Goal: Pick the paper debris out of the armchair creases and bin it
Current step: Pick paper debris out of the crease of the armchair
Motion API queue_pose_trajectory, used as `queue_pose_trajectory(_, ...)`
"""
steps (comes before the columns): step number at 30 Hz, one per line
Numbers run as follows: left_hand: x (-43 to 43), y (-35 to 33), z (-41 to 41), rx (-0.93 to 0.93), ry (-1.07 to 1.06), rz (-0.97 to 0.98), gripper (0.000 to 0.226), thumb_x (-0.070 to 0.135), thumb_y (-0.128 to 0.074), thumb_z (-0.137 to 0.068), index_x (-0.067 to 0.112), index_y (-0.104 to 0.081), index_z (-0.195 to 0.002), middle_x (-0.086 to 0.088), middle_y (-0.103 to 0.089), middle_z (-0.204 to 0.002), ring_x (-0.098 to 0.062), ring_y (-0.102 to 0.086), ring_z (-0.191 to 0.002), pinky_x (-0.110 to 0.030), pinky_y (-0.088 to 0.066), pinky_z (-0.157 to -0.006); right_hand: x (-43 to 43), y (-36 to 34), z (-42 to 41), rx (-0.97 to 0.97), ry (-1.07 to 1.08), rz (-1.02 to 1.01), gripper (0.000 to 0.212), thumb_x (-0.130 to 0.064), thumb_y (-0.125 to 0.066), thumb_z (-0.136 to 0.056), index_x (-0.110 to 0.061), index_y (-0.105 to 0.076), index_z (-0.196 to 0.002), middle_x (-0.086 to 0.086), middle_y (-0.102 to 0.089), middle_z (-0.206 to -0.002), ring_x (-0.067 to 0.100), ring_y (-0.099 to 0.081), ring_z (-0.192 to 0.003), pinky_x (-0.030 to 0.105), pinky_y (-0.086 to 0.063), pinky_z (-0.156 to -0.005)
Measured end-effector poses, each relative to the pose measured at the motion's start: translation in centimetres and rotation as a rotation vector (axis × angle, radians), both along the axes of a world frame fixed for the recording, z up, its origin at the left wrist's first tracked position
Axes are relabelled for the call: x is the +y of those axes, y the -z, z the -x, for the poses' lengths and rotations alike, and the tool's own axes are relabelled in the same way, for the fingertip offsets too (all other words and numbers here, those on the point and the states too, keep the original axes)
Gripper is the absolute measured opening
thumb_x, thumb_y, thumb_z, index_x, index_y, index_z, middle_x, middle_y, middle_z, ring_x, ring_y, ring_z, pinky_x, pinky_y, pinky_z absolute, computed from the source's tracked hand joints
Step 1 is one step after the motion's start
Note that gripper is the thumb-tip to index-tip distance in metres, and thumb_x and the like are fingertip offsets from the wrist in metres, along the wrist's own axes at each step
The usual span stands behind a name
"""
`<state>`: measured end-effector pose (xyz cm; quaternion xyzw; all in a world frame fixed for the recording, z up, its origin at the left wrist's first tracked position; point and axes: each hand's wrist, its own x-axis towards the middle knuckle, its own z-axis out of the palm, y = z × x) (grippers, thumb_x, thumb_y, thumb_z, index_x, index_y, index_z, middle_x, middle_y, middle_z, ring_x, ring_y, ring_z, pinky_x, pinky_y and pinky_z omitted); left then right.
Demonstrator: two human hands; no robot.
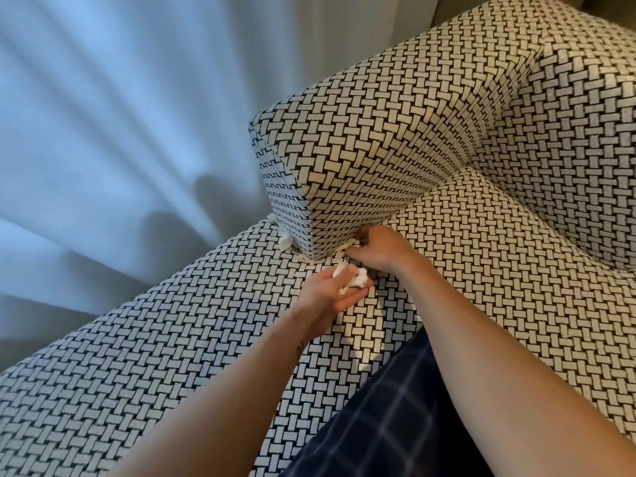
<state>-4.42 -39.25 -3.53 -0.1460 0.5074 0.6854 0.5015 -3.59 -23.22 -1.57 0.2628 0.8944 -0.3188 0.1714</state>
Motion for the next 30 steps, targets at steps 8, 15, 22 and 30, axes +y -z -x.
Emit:
queue_pose_trajectory(8,-1.5,0.3,0.9,0.238,-0.099,0.125,0.024,0.015,-0.061,-0.1,-0.003,-0.063,-0.116,-0.023,-0.073,-0.11,-0.028,-0.076,-0.092,-0.037,-0.062,-0.086,-1.2,-0.3,1.8,-0.156,-0.01,0.199,0.029,-0.036,-0.069,-0.089,-0.009,-0.069,-0.101,0.001,-0.07,-0.072,0.014,-0.061,-0.058,0.025,-0.051,-0.057)
queue_pose_trajectory(15,-2.0,0.7,1.5,0.258,-0.096,0.145,0.02,0.016,-0.066,-0.097,0.001,-0.068,-0.109,-0.019,-0.074,-0.108,-0.023,-0.076,-0.091,-0.035,-0.062,-0.085,-1.3,0.1,3.2,-0.272,0.063,0.386,0.028,-0.024,-0.07,-0.093,0.004,-0.071,-0.097,0.011,-0.071,-0.066,0.014,-0.056,-0.043,0.022,-0.045,-0.042)
queue_pose_trajectory(22,-2.1,0.3,1.8,0.167,-0.086,0.101,0.029,0.014,-0.068,-0.095,-0.003,-0.063,-0.118,-0.022,-0.073,-0.112,-0.029,-0.075,-0.098,-0.032,-0.062,-0.084,-0.6,1.0,1.6,-0.078,0.074,0.352,0.023,-0.035,-0.071,-0.094,-0.014,-0.066,-0.102,0.001,-0.062,-0.055,0.012,-0.052,-0.041,0.025,-0.043,-0.044)
queue_pose_trajectory(30,-1.9,0.2,2.1,0.101,-0.127,0.077,0.032,0.022,-0.066,-0.097,0.001,-0.061,-0.12,-0.024,-0.073,-0.113,-0.034,-0.074,-0.101,-0.046,-0.054,-0.101,-1.1,1.4,0.7,0.031,0.207,0.367,0.028,-0.025,-0.059,-0.102,-0.01,-0.063,-0.078,-0.001,-0.058,-0.045,0.01,-0.05,-0.033,0.022,-0.042,-0.042)
